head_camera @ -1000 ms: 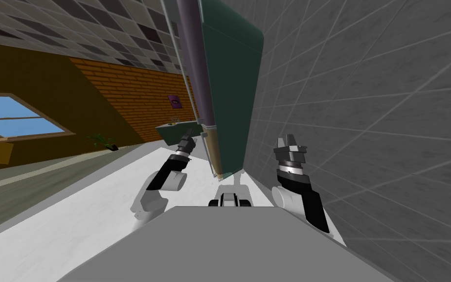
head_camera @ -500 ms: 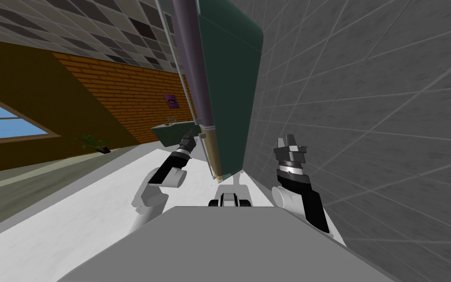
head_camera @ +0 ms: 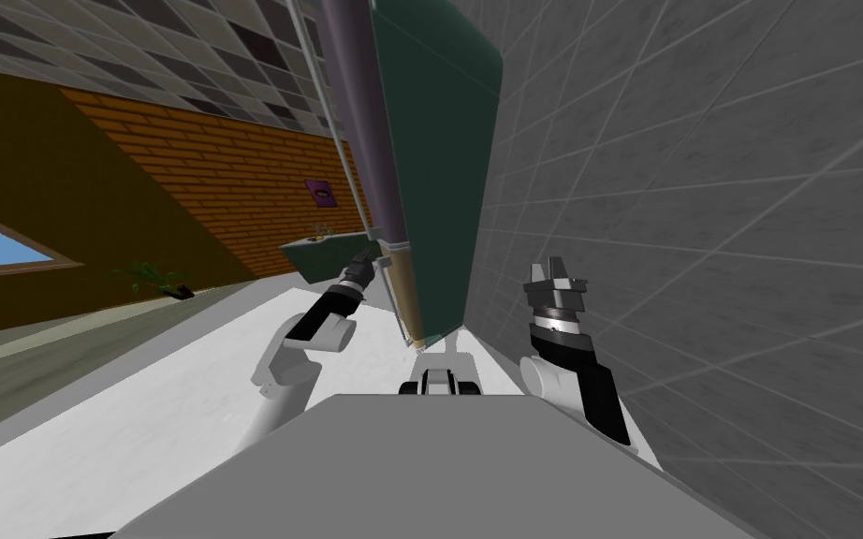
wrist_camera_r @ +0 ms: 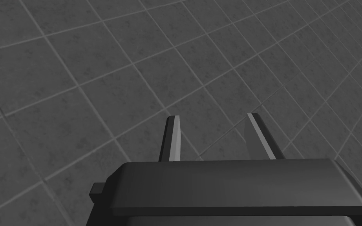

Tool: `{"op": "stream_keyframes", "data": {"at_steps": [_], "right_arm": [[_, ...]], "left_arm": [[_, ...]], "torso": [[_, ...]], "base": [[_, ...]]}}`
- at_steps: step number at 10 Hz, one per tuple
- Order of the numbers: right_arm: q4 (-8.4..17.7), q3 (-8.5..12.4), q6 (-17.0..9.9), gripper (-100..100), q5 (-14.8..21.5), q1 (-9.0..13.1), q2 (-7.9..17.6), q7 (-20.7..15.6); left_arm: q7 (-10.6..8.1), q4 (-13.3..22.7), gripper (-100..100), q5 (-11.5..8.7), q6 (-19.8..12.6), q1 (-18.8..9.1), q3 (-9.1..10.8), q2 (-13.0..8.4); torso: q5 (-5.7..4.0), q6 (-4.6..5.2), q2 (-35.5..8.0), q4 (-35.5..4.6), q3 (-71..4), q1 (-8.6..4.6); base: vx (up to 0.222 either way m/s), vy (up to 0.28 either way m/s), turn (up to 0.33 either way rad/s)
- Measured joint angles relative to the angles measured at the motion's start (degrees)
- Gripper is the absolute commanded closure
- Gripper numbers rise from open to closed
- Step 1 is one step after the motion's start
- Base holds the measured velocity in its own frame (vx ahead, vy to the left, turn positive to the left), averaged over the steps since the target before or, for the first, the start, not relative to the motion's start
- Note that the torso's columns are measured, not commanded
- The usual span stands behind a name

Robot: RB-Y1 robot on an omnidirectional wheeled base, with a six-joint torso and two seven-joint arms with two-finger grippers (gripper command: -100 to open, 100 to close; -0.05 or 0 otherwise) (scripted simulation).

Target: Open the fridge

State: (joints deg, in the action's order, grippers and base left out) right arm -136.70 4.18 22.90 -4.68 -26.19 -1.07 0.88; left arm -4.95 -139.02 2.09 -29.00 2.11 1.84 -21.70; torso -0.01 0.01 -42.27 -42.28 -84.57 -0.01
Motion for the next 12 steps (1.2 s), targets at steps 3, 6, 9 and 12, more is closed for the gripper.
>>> {"op": "stream_keyframes", "data": {"at_steps": [3, 6, 9, 12], "right_arm": [[0.0, 0.0, 0.0, 0, 0.0, 0.0, 0.0, 0.0], [0.0, 0.0, 0.0, 0, 0.0, 0.0, 0.0, 0.0], [0.0, 0.0, 0.0, 0, 0.0, 0.0, 0.0, 0.0], [0.0, 0.0, 0.0, 0, 0.0, 0.0, 0.0, 0.0]], "left_arm": [[-0.61, 0.2, -100, -0.2, -4.2, -1.4, 0.40, -1.4], [-1.26, 0.2, -100, -0.5, -8.5, -3.0, 0.93, -3.2], [-1.78, 0.5, -100, -0.6, -12.6, -4.7, 1.24, -4.5], [-2.36, 0.2, -100, -0.9, -16.8, -6.4, 1.76, -6.2]], "torso": [[0.01, -0.02, -0.1, 0.0, 0.0, 0.01], [0.01, -0.01, 0.0, 0.0, 0.0, 0.02], [0.00, -0.02, 0.0, 0.0, 0.0, -0.01], [0.00, 0.00, 0.0, 0.0, 0.0, 0.01]], "base": [[0.047, 0.030, -0.062], [0.045, 0.033, -0.051], [0.044, 0.032, -0.066], [0.047, 0.031, -0.063]]}}
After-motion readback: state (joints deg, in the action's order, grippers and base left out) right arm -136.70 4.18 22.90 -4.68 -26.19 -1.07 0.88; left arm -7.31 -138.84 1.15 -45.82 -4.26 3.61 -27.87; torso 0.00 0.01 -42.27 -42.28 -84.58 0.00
